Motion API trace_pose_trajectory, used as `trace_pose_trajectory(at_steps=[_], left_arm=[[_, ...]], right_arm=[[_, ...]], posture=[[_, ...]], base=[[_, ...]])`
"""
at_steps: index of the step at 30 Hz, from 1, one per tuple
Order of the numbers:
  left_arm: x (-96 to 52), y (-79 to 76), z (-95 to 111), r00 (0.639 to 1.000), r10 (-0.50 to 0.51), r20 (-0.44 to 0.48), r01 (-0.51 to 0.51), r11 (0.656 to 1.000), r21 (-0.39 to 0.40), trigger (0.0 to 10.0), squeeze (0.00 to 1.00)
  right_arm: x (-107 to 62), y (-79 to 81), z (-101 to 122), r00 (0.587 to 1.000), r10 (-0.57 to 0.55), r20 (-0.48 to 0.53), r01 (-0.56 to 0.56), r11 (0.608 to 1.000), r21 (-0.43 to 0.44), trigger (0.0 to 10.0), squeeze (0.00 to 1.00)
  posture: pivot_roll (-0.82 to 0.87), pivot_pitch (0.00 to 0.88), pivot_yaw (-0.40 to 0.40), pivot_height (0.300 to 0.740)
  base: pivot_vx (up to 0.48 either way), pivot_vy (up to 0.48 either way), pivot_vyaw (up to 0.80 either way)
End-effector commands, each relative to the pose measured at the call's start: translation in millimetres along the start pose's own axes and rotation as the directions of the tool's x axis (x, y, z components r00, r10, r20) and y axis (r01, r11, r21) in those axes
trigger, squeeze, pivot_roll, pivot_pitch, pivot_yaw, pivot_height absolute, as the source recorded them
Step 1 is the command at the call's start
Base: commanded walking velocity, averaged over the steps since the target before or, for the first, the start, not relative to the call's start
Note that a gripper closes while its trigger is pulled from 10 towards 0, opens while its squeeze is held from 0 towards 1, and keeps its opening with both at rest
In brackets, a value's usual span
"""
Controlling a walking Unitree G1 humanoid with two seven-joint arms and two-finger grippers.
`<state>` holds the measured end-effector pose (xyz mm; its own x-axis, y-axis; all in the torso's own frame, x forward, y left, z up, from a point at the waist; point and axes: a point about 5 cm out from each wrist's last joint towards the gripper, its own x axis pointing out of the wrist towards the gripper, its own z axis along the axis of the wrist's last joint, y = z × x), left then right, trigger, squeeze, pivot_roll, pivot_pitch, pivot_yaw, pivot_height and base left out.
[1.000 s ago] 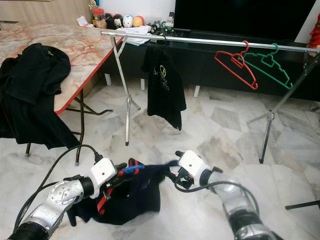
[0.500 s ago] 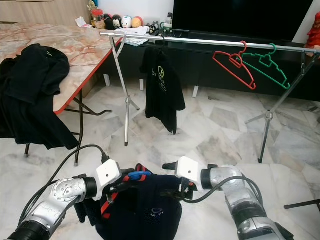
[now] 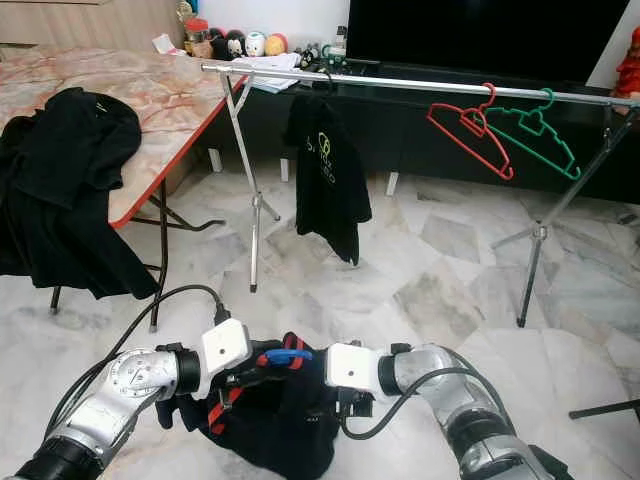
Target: Hang hanger
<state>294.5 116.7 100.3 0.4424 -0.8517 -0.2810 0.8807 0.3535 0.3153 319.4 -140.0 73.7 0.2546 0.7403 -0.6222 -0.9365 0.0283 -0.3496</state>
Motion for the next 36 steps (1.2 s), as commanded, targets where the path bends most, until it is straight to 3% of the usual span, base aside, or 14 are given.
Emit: trace_pose_trajectory(at_steps=[1, 36], left_arm=[[0.3, -0.8, 8.1, 0.999, -0.029, 0.016, 0.028, 0.999, 0.026, 10.0, 0.0], [-2.1, -7.7, 7.7, 0.995, -0.096, -0.028, 0.097, 0.994, 0.052, 10.0, 0.0]], right_arm=[[-2.2, -4.6, 0.6, 1.0, -0.007, -0.029, 0.006, 0.999, -0.036, 0.0, 0.0], [-3.8, -8.7, 0.6, 0.998, -0.047, -0.032, 0.045, 0.997, -0.063, 0.0, 0.0]], posture=[[0.08, 0.107, -0.001, 0.74], [0.07, 0.06, 0.006, 0.74]], base=[[0.0, 0.0, 0.0], [0.0, 0.0, 0.0]])
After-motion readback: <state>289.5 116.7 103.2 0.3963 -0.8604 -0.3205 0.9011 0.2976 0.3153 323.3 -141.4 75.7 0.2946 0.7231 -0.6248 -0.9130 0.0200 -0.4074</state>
